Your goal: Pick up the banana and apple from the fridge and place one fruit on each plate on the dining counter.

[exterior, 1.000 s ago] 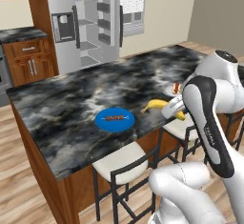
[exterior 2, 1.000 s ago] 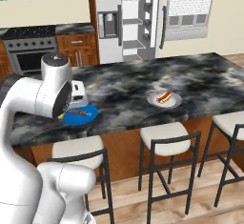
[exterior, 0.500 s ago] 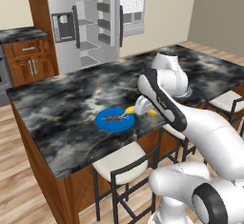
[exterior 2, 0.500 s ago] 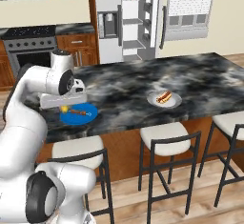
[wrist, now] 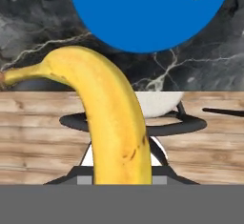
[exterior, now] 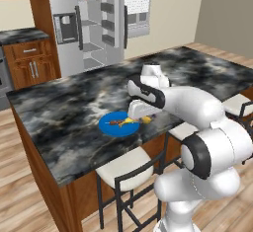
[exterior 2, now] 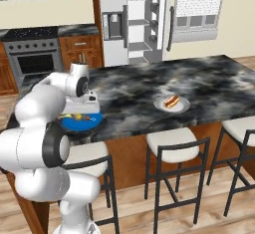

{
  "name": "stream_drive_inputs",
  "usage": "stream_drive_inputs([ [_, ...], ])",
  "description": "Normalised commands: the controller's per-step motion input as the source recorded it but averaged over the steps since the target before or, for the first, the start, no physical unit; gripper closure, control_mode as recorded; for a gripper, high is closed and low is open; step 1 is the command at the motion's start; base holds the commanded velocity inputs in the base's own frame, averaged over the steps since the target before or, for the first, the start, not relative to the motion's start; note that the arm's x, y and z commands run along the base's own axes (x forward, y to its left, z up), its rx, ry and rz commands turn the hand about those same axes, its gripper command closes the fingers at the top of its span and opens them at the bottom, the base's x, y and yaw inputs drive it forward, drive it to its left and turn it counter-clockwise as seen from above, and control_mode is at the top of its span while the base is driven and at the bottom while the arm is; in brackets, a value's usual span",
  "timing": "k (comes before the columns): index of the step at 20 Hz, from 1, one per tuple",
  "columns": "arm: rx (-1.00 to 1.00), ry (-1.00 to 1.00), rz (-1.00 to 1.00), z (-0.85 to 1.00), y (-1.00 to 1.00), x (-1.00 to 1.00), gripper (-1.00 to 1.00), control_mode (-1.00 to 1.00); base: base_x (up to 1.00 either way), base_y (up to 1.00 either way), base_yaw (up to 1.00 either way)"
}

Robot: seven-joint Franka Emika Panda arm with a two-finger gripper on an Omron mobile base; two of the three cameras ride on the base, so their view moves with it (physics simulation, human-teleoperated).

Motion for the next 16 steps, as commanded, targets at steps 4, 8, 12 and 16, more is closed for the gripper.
stream_drive_inputs([
  [4, 0.00, 0.18, -0.07, -0.41, 0.00, 0.60, 1.00, -1.00, 0.00, 0.00, 0.00],
  [8, -0.03, 0.10, -0.06, -0.02, 0.08, 0.73, 1.00, -1.00, 0.00, 0.00, 0.00],
  [12, -0.06, 0.00, -0.06, -0.13, 0.26, 0.64, 1.00, -1.00, 0.00, 0.00, 0.00],
  [16, -0.12, 0.00, -0.15, -0.50, 0.32, 0.89, 1.00, -1.00, 0.00, 0.00, 0.00],
])
